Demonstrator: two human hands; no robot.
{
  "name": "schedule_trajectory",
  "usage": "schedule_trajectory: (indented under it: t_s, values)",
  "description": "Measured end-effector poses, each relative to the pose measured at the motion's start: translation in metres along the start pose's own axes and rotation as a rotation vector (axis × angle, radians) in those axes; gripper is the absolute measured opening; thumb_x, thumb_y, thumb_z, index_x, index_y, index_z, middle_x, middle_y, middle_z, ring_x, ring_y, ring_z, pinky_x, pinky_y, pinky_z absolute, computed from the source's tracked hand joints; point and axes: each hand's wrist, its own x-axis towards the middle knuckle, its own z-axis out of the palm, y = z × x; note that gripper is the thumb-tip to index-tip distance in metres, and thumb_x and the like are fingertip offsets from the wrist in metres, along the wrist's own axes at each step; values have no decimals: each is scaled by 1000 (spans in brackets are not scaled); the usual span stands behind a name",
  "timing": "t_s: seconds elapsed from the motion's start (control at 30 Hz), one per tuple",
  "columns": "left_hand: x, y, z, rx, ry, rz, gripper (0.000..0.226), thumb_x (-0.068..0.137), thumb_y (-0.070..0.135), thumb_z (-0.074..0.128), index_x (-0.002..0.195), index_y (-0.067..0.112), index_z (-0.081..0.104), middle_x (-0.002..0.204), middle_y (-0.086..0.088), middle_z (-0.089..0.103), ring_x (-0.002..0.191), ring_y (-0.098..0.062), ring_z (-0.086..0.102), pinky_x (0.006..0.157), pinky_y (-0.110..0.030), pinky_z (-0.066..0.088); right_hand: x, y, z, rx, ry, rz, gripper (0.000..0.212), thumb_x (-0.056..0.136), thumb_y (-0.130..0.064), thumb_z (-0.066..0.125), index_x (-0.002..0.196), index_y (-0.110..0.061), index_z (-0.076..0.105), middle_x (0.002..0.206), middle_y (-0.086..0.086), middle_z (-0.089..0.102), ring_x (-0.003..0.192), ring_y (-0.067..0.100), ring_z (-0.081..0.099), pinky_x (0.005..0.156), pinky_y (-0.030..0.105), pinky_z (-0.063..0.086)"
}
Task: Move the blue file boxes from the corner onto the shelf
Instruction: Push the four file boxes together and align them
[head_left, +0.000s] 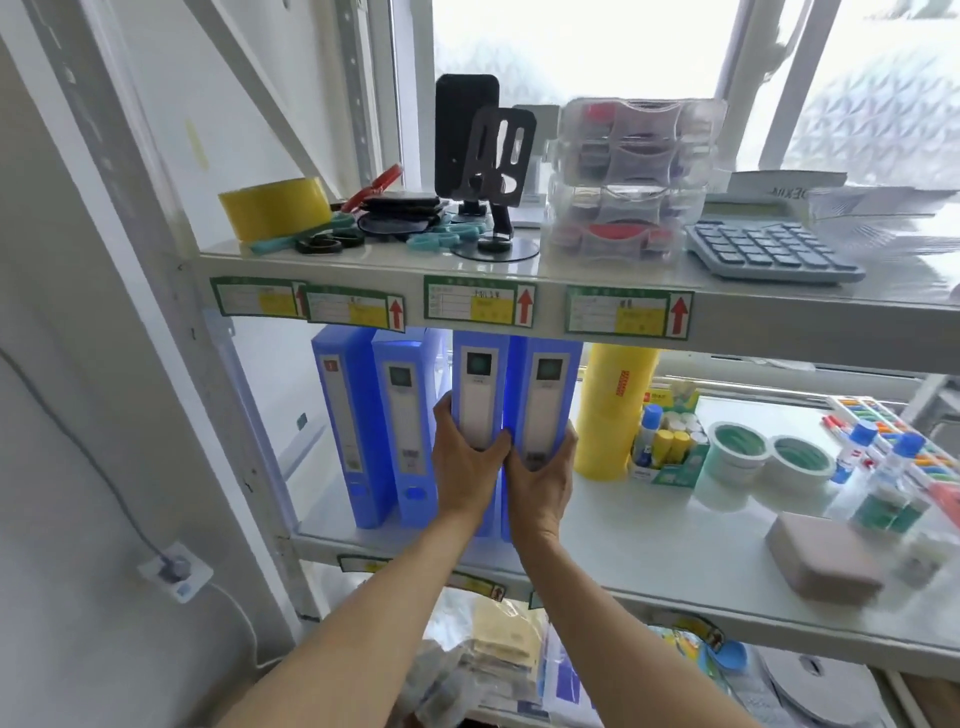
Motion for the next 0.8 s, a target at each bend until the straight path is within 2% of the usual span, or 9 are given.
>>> schedule_trajectory:
  t_s: [0.07, 0.2, 0.33, 0.4, 0.47, 0.53, 0.63, 0.73, 0.8]
  values:
    - [9, -9, 2, 2, -12, -8, 75, 77, 23, 75, 140, 24, 34, 128, -1, 56, 116, -21, 59, 89, -38, 58, 4, 10, 5, 1, -8, 17, 66, 77, -38, 77, 130, -45, 38, 121, -17, 54, 108, 12, 59, 89, 45, 57]
    - [17, -29, 2, 2, -24, -38, 78, 79, 22, 76, 143, 21, 32, 131, -2, 55, 118, -20, 58, 74, -10, 53, 3, 25, 10, -67, -28, -32, 69, 78, -32, 81, 131, -40, 37, 113, -33, 46, 103, -11, 52, 87, 31, 57]
    - [18, -42, 0, 21, -62, -49, 77, 79, 22, 77, 142, 18, 33, 131, -4, 54, 120, -22, 58, 85, -23, 57, 3, 38, 9, -118, -34, -54, 78, 76, -33, 82, 137, -32, 34, 124, -13, 49, 110, 8, 53, 91, 33, 55]
    - [15, -45, -2, 46, -84, -55, 77, 78, 23, 77, 142, 15, 34, 131, -4, 55, 119, -19, 58, 81, -14, 55, 2, 49, 4, -184, -43, -44, 82, 75, -36, 83, 141, -26, 35, 129, -8, 49, 116, 13, 52, 94, 33, 53]
    - [7, -51, -3, 113, -92, -72, 80, 77, 24, 78, 143, 12, 33, 135, -4, 53, 123, -19, 56, 87, -16, 52, -2, 60, -2, -263, -56, -7, 87, 75, -38, 82, 145, -22, 34, 135, -3, 50, 122, 17, 52, 97, 36, 52]
    - [-4, -61, -4, 194, -101, -116, 85, 78, 24, 78, 146, 9, 30, 142, -5, 49, 131, -22, 51, 100, -28, 47, -6, 68, -6, -333, -78, 38, 91, 74, -38, 82, 148, -22, 31, 139, -1, 49, 124, 18, 53, 94, 37, 53]
    - [-15, -74, -2, 247, -80, -209, 87, 80, 22, 75, 150, 9, 25, 148, -4, 44, 137, -22, 47, 107, -31, 40, -8, 72, -7, -395, -127, 101, 94, 72, -34, 80, 149, -26, 26, 144, -4, 46, 119, 18, 56, 85, 40, 55]
    - [-18, -85, 1, 271, -65, -270, 87, 81, 26, 74, 150, 9, 25, 150, -5, 43, 136, -25, 47, 104, -37, 43, -11, 75, -7, -443, -177, 175, 91, 72, -43, 75, 147, -33, 24, 136, -9, 54, 110, 22, 64, 79, 42, 56]
    - [-18, -90, 2, 253, -55, -286, 78, 79, 28, 74, 143, 12, 33, 139, -5, 54, 124, -28, 57, 91, -39, 51, -13, 76, -7, -466, -205, 198, 85, 72, -46, 73, 142, -37, 27, 125, -12, 61, 101, 25, 67, 75, 38, 54]
